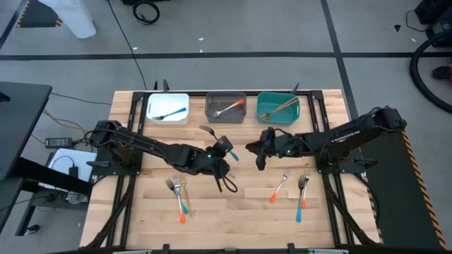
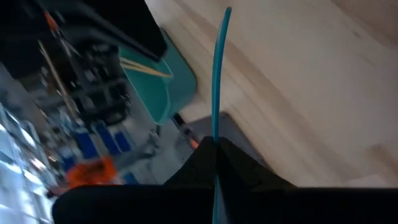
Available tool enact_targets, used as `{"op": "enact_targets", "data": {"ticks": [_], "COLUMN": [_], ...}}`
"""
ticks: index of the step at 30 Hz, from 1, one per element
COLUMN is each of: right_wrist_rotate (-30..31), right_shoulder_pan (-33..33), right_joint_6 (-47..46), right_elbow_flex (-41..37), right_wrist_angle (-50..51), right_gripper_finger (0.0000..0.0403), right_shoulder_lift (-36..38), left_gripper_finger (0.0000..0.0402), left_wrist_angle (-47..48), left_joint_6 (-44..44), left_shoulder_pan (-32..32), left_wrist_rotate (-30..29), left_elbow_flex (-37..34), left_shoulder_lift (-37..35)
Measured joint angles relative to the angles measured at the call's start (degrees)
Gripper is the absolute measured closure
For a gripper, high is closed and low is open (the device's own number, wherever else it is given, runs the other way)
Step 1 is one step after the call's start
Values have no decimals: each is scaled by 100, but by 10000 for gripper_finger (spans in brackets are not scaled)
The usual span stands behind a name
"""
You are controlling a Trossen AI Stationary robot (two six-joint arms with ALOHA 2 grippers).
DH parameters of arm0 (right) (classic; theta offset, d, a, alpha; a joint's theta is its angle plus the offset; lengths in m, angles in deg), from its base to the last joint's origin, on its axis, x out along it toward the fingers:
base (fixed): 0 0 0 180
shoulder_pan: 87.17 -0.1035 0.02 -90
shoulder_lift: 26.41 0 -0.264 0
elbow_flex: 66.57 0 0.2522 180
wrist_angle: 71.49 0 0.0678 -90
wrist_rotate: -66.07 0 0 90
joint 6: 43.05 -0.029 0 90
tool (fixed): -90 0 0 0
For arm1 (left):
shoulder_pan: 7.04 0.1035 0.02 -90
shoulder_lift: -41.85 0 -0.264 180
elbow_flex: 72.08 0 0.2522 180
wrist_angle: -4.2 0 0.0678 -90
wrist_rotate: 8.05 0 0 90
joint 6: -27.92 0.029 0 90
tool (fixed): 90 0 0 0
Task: Sort silverware by color (type)
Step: Put the blue fork into the white bin
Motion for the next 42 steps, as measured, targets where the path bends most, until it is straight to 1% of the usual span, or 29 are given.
{"op": "enact_targets", "data": {"ticks": [4, 7, 12, 20, 26, 30, 35, 39, 42], "right_wrist_rotate": [639, 950, 1043, 1049, 1047, 1043, 1041, 1040, 1039], "right_shoulder_pan": [-134, -181, -203, -194, -194, -198, -248, -355, -446], "right_joint_6": [393, 785, 1287, 1583, 1671, 1663, 1573, 1540, 1449], "right_elbow_flex": [-89, -99, -99, -99, -99, -99, -99, -99, -99], "right_wrist_angle": [-145, -218, -401, -482, -515, -462, -378, -364, -362], "right_gripper_finger": [353, 353, 353, 353, 353, 353, 353, 353, 353], "right_shoulder_lift": [0, 0, 0, -24, -24, -24, -24, -26, -26], "left_gripper_finger": [389, 388, 387, 387, 386, 386, 386, 386, 386], "left_wrist_angle": [460, 863, 1651, 2603, 3090, 3163, 3168, 2991, 2583], "left_joint_6": [-986, -1792, -2793, -3718, -3967, -3933, -3857, -3745, -3547], "left_shoulder_pan": [78, 200, 495, 1167, 1809, 2236, 2700, 3015, 3253], "left_wrist_rotate": [-20, -22, -22, -21, -18, -15, 142, 153, 156], "left_elbow_flex": [0, 0, 0, 0, 0, 0, 0, -178, -547], "left_shoulder_lift": [0, 0, 0, 0, -2, -2, -2, -152, -412]}}
